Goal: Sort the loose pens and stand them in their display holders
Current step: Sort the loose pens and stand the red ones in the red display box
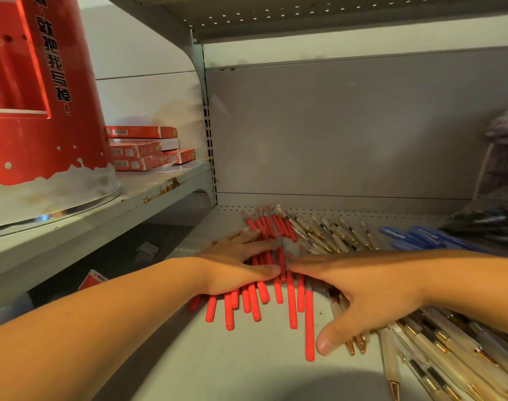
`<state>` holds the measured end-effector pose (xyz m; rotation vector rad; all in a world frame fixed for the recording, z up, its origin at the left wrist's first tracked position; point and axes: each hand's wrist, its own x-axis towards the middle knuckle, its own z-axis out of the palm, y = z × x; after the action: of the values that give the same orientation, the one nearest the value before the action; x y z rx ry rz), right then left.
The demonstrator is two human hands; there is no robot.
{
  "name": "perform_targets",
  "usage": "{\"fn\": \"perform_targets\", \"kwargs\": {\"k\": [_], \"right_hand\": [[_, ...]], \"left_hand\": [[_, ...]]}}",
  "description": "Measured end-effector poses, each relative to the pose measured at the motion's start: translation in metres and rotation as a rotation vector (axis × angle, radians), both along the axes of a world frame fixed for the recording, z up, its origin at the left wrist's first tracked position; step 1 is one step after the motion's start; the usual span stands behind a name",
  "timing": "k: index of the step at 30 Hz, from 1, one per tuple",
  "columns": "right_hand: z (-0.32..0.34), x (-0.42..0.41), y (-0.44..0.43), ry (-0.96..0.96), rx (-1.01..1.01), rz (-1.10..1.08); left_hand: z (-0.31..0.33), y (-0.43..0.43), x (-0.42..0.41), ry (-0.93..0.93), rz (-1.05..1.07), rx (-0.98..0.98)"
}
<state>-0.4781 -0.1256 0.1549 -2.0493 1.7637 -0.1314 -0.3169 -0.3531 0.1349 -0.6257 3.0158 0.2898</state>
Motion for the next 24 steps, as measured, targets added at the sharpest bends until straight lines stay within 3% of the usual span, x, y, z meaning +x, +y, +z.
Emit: {"fn": "perform_targets", "kwargs": {"k": [3, 10, 13, 19, 24], "right_hand": [[0.017, 0.018, -0.042, 0.117, -0.066, -0.028], [0.013, -0.005, -0.073, 0.105, -0.149, -0.129], [0.011, -0.013, -0.079, 0.151, -0.053, -0.149], [0.012, -0.027, -0.092, 0.264, 0.007, -0.233], [0.01, -0.032, -0.096, 0.233, -0.018, -0.221]], "left_hand": [[0.0, 0.003, 0.007, 0.045, -0.048, -0.026], [-0.003, 0.007, 0.015, 0.127, -0.049, -0.033], [0.002, 0.011, 0.014, 0.133, -0.05, -0.104], [0.016, 0.041, 0.027, 0.157, -0.418, -0.019], [0.002, 0.056, 0.018, 0.057, -0.434, -0.056]]}}
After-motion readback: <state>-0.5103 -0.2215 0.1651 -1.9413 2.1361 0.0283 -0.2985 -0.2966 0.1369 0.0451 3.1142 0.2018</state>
